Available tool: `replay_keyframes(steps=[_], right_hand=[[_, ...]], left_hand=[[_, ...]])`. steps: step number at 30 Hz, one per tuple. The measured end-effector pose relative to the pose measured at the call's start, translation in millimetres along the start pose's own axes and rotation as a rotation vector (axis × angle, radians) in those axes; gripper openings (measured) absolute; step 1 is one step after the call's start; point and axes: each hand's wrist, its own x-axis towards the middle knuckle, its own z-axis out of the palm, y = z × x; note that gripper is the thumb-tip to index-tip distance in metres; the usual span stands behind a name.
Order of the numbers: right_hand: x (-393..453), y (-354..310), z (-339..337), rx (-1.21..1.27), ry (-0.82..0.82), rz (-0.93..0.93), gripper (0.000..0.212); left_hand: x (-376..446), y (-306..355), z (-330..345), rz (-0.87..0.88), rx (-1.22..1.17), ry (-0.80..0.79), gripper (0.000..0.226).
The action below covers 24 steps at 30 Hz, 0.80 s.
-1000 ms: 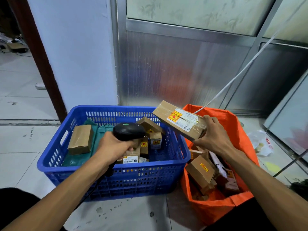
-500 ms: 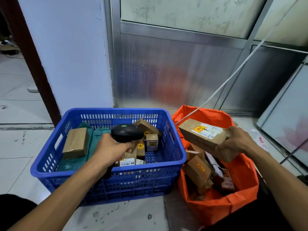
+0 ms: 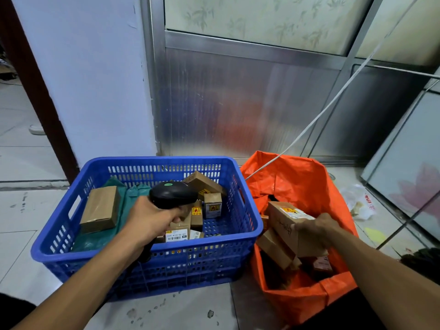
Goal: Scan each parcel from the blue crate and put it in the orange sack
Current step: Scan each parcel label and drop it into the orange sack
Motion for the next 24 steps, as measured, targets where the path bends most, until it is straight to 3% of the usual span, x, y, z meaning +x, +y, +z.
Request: replay_keyframes(steps=[5, 12, 15, 19, 24], right_hand=[[5, 1, 9, -0.098, 0.004, -0.046, 0.094], [21, 9, 18, 0.055, -0.153, 0.027, 0.094], [21, 7, 19, 0.015, -0.117, 0.004, 0.078], [12, -4, 16, -0.093, 0.048, -0.085, 0.049], [-20, -39, 20, -0.131, 0.005, -0.335, 0.028]], left_hand=[[4, 0, 5, -0.018, -0.019, -0.013, 0.004], [8, -1, 8, -0.011, -0.012, -0.012, 0.003], [10, -1, 8, -0.013, 0.004, -0.009, 0.003], [11, -1, 7, -0.009, 0.021, 0.003, 0.005], [12, 0, 6, 0.011, 0.049, 0.007, 0.004]])
